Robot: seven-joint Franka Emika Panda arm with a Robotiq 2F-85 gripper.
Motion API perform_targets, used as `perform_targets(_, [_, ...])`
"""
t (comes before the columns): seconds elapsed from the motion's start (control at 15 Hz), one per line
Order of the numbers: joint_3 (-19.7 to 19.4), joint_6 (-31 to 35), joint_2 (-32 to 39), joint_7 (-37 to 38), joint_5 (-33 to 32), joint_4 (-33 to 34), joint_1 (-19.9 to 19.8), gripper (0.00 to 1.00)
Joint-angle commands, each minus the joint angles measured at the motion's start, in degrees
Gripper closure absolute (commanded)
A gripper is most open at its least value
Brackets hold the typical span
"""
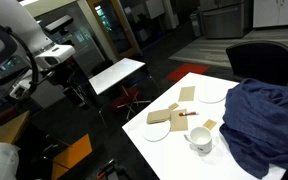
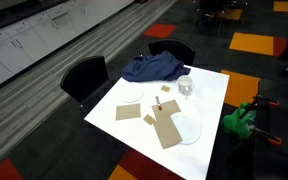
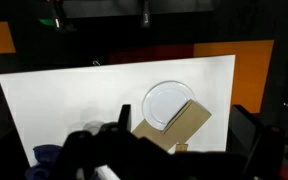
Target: Put the red marker inside the white mug
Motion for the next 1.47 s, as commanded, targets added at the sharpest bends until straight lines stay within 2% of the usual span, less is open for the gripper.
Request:
perform_targets(0.0, [0.37, -0.20, -0.01, -0.33, 0.30, 0.14, -0.51, 0.00])
perform_targets(0.4, [0.37, -0.20, 0.00, -0.33, 0.30, 0.14, -0.51, 0.00])
perform_targets(0.67, [1.11, 4.95, 3.73, 1.94, 0.69, 2.01, -1.71, 0.00])
perform_targets(1.07, [3.34, 18.32, 14.63, 9.55, 0.00, 7.01, -4.52, 0.00])
perform_targets(1.4, [6.31, 26.22, 27.32, 18.92, -4.71, 15.84, -8.53, 0.00])
